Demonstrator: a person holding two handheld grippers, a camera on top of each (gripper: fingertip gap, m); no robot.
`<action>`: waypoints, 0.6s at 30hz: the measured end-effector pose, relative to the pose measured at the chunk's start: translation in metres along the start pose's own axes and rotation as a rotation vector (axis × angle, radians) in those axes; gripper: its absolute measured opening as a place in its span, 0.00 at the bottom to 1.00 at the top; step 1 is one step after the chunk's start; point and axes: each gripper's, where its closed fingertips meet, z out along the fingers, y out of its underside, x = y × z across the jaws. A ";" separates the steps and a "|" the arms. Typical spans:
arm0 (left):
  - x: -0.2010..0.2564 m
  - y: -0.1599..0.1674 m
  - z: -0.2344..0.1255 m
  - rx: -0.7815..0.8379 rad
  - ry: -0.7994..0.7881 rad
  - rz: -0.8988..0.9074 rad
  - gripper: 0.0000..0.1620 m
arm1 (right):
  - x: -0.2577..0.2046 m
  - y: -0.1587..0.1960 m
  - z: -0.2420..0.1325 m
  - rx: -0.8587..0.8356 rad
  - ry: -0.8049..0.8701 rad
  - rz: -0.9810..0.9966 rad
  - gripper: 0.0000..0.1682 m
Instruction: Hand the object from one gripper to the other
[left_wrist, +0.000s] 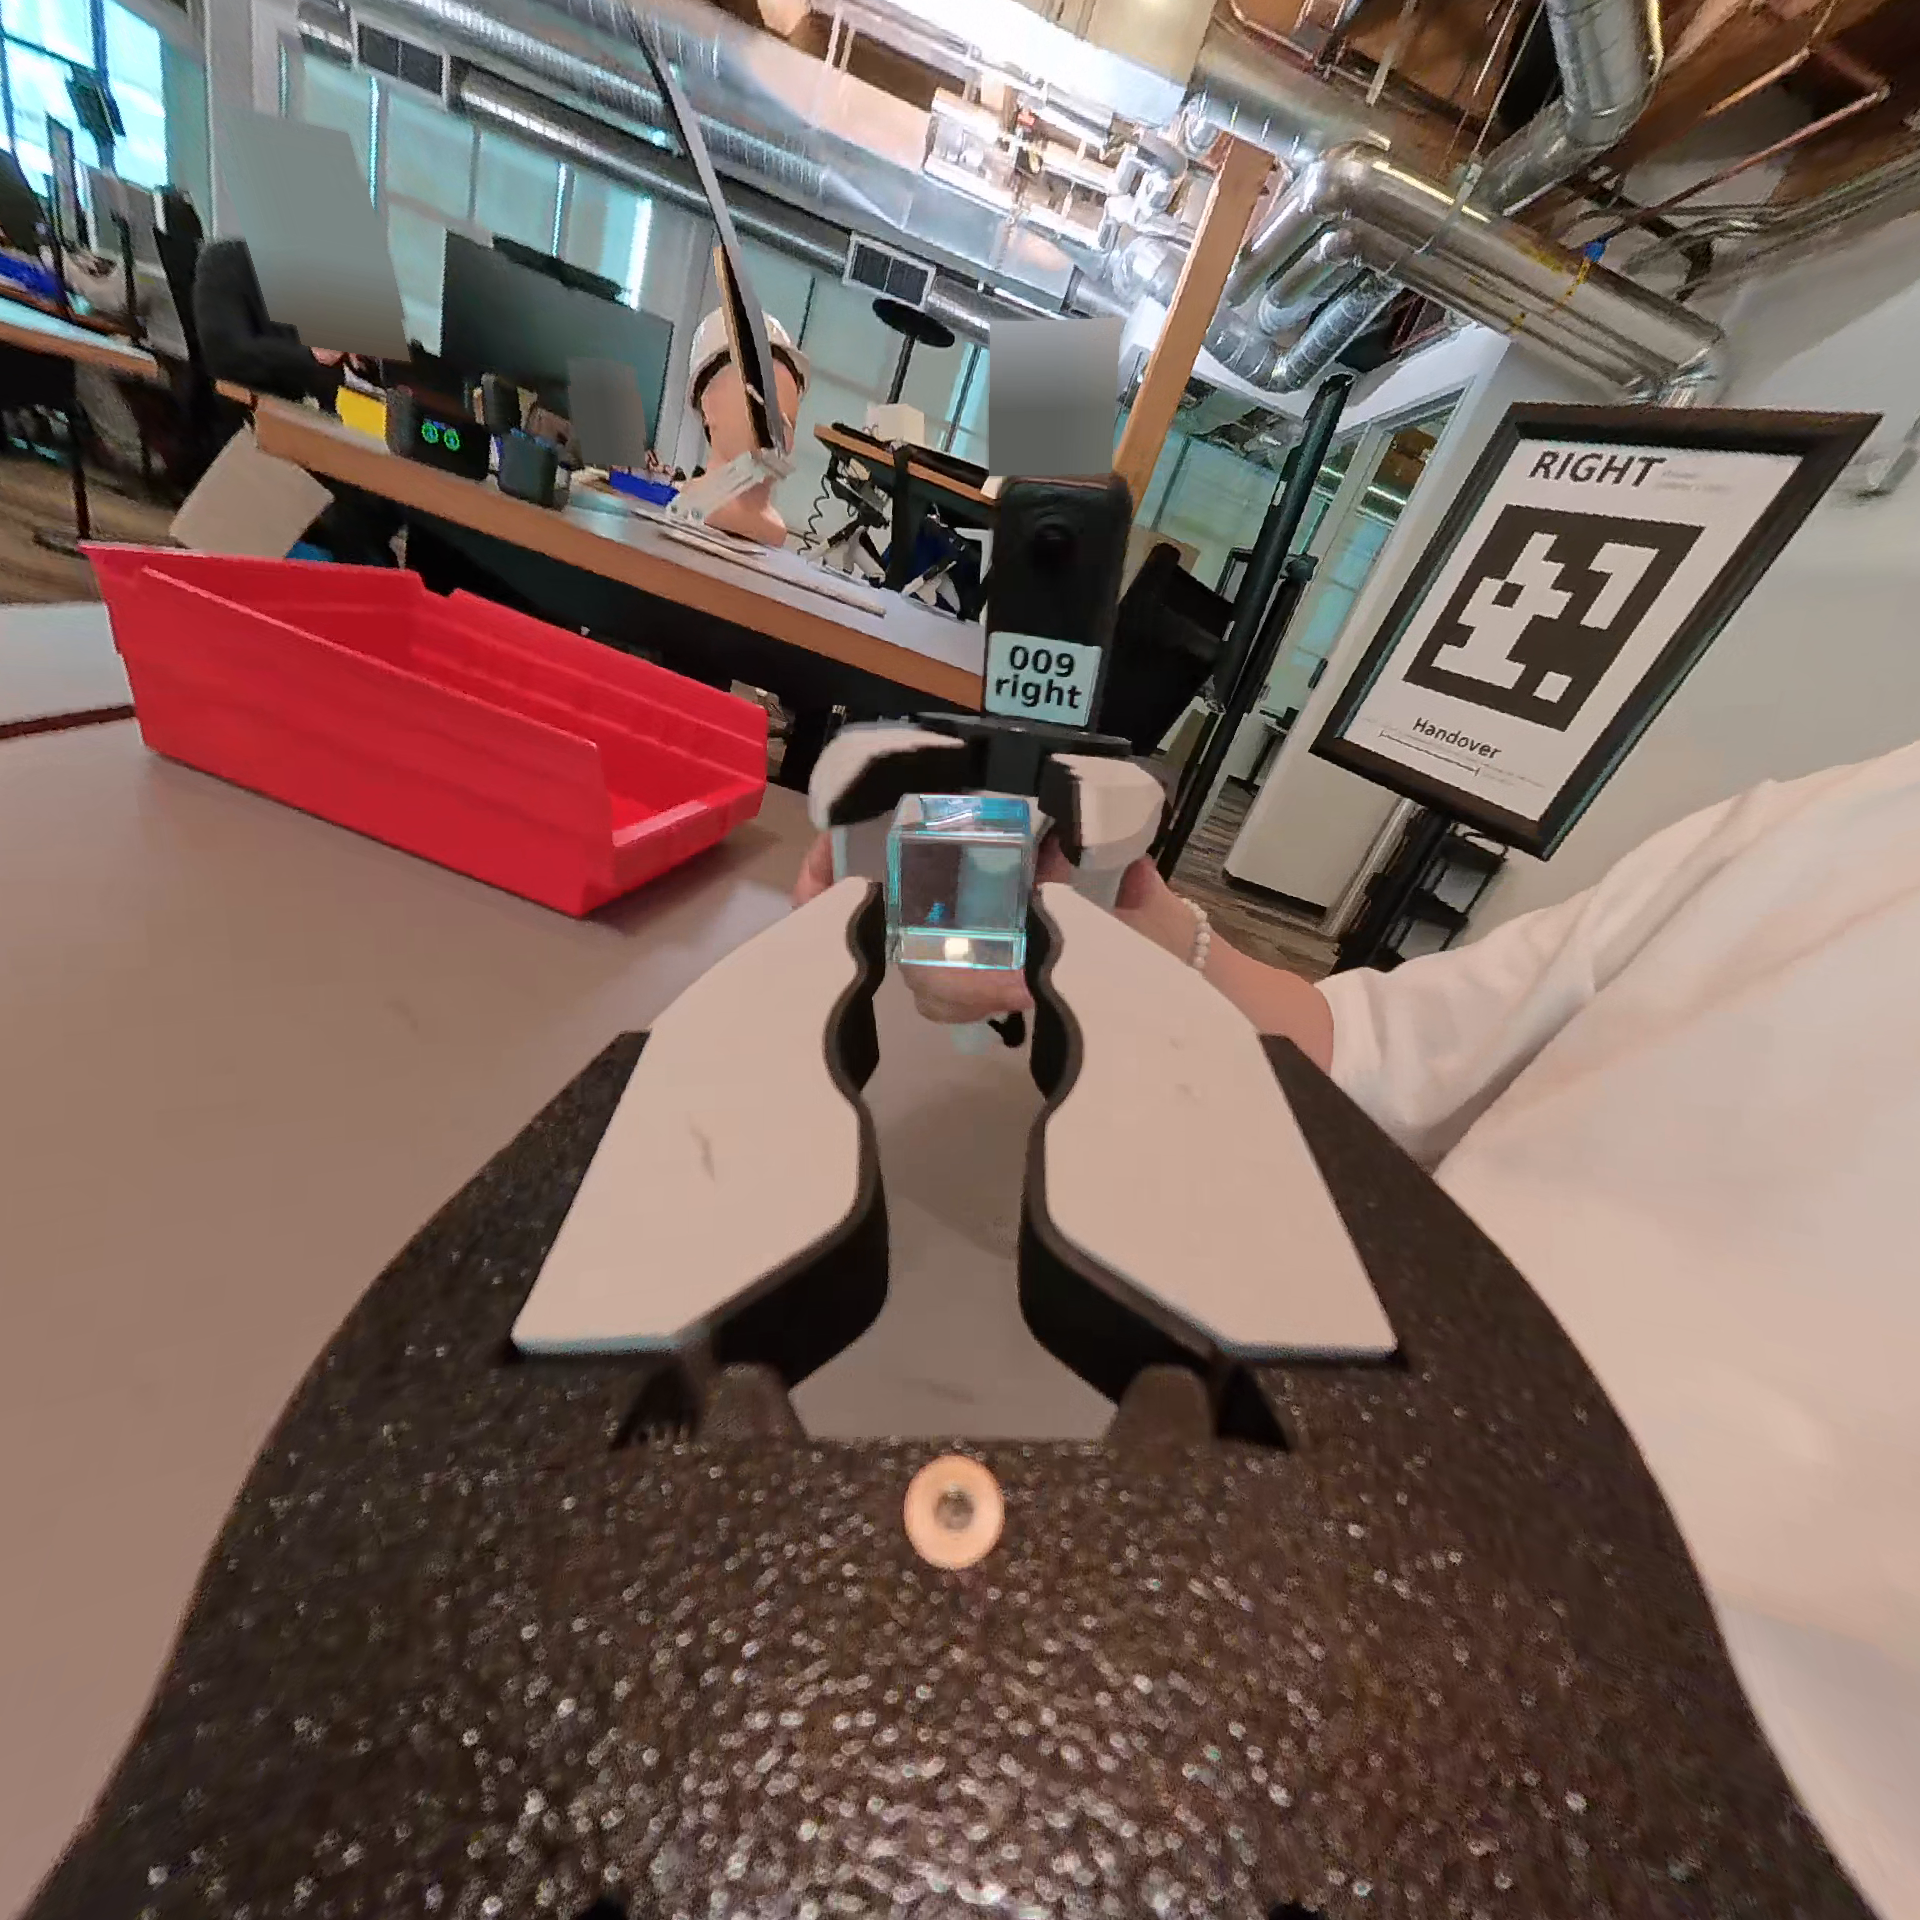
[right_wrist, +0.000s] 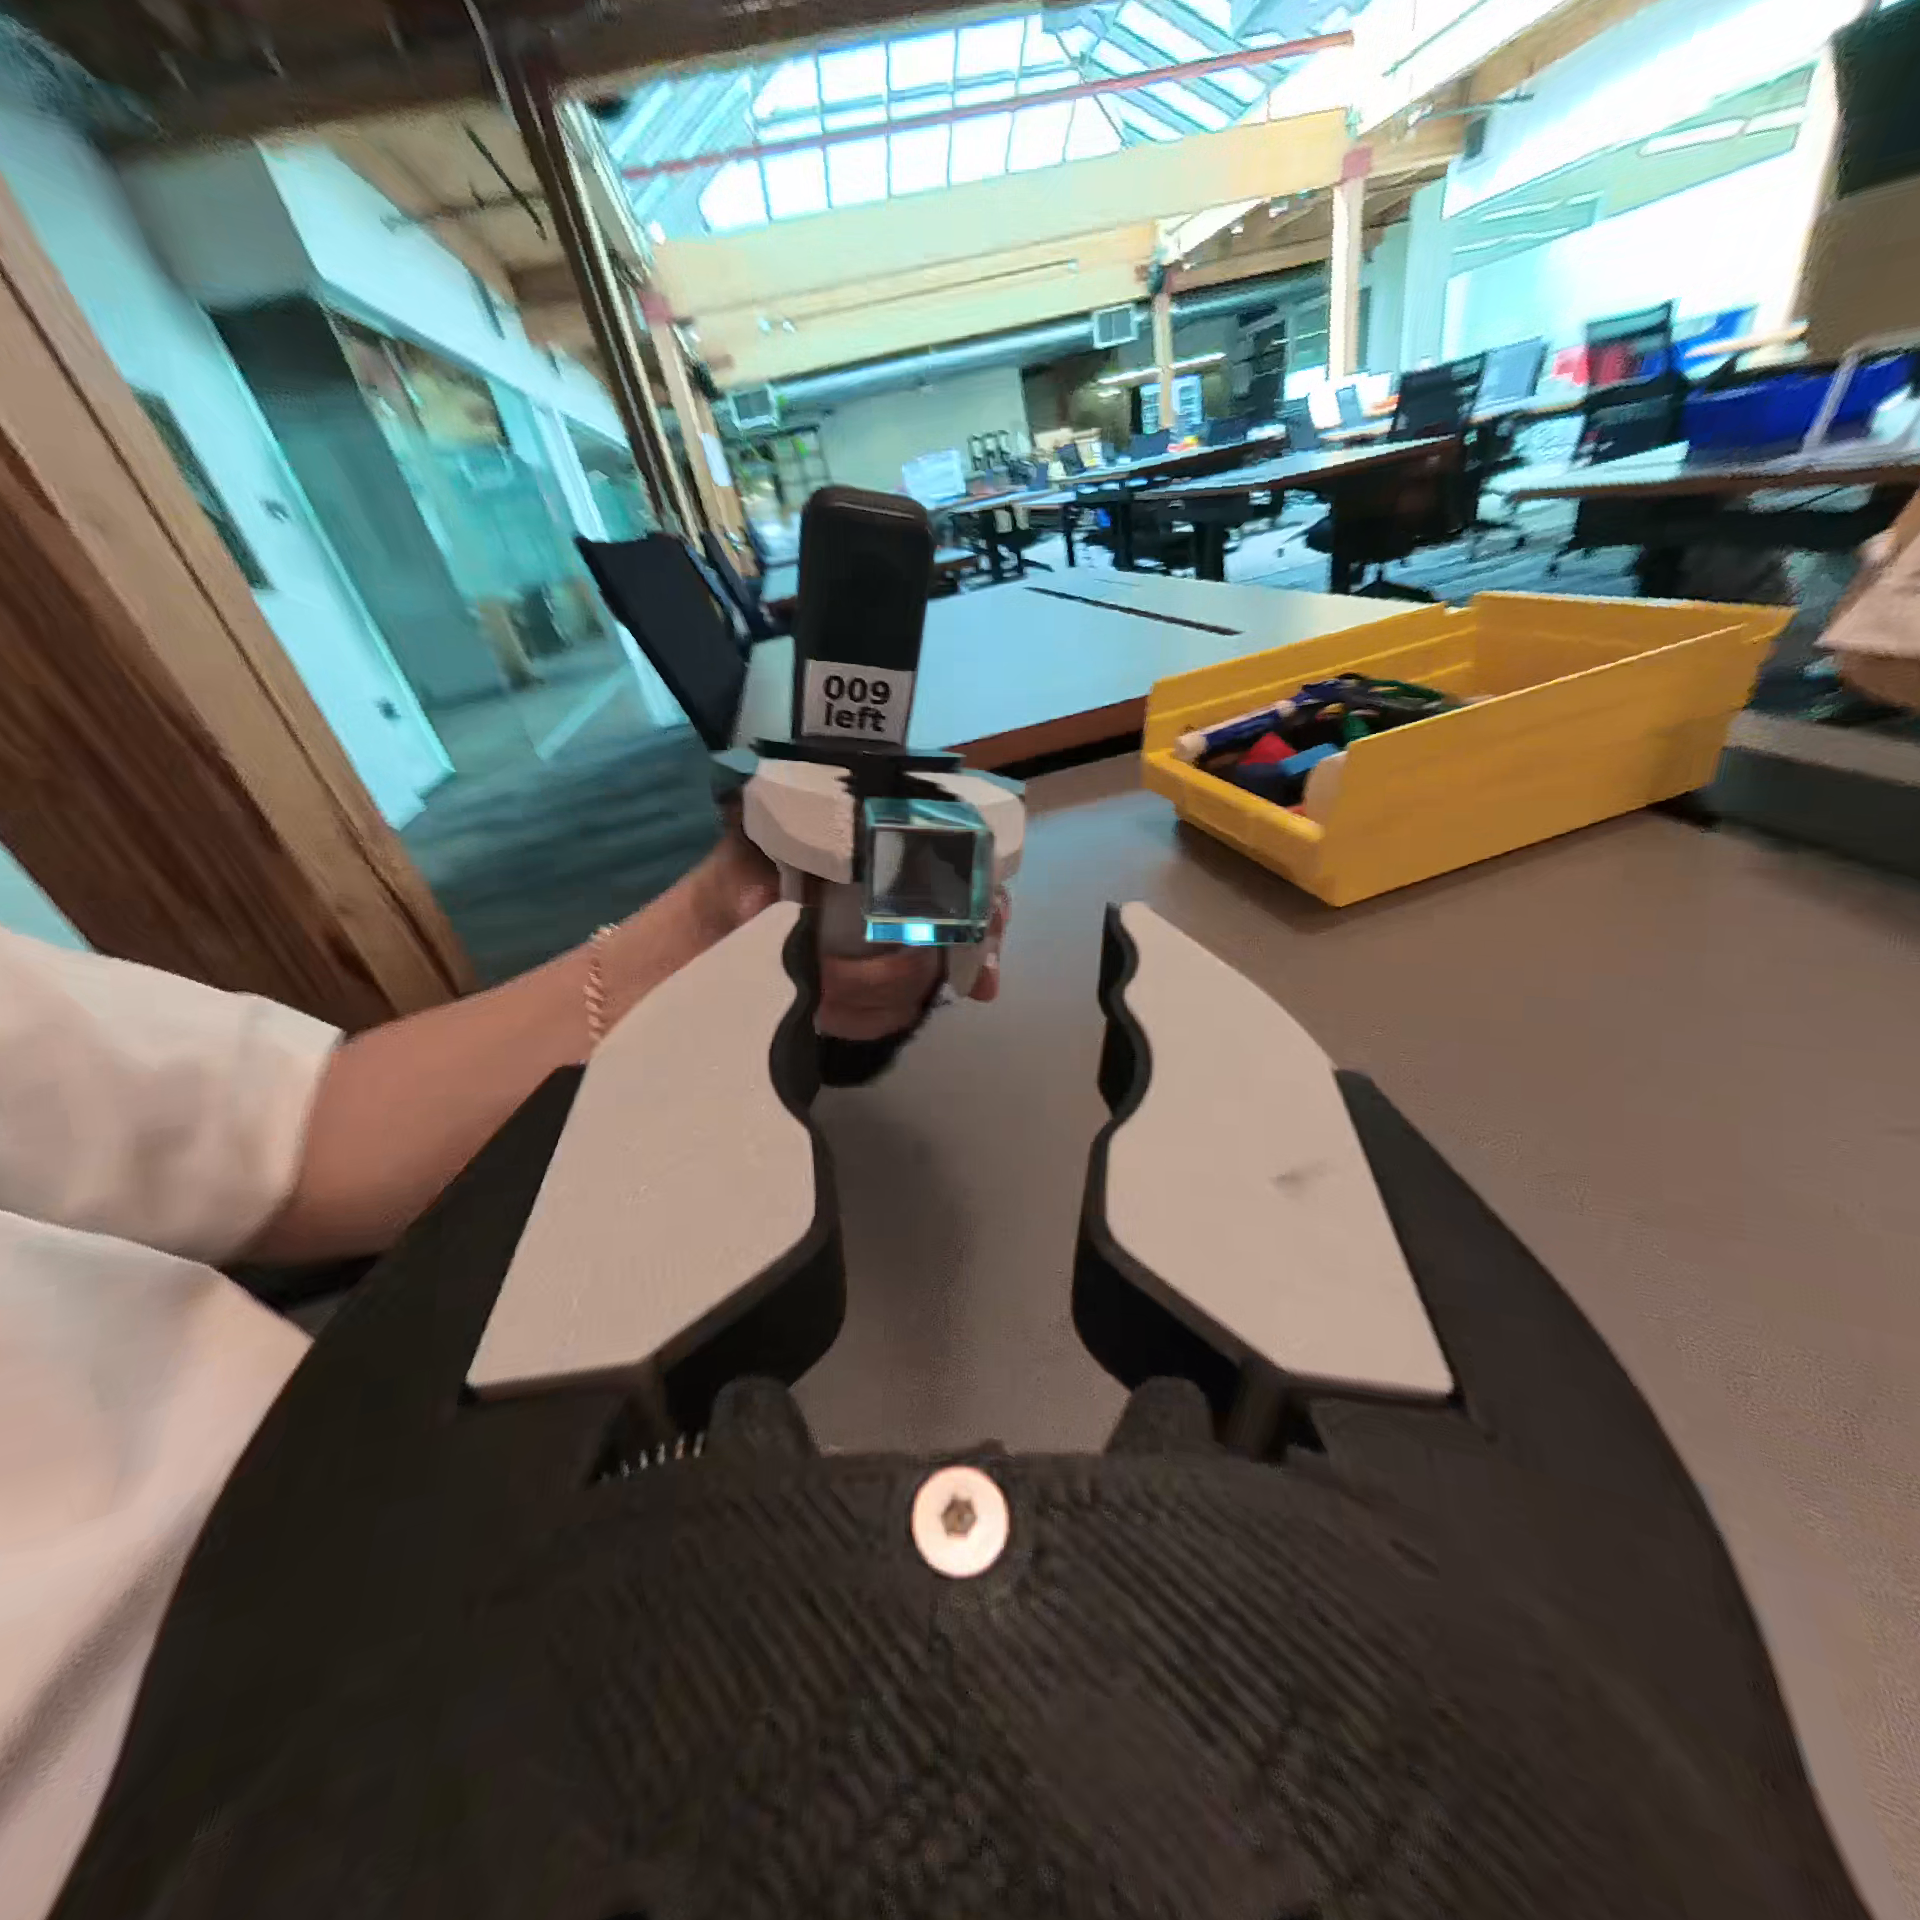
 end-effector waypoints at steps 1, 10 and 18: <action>0.001 -0.001 0.000 0.004 -0.003 0.020 0.15 | -0.004 0.001 0.003 0.000 -0.025 0.042 0.29; 0.000 0.005 0.007 -0.020 -0.027 0.049 0.15 | -0.005 0.011 0.013 -0.021 0.002 0.007 0.15; -0.019 -0.003 0.005 -0.063 -0.261 0.098 0.17 | 0.017 0.007 0.012 -0.030 0.229 -0.206 0.15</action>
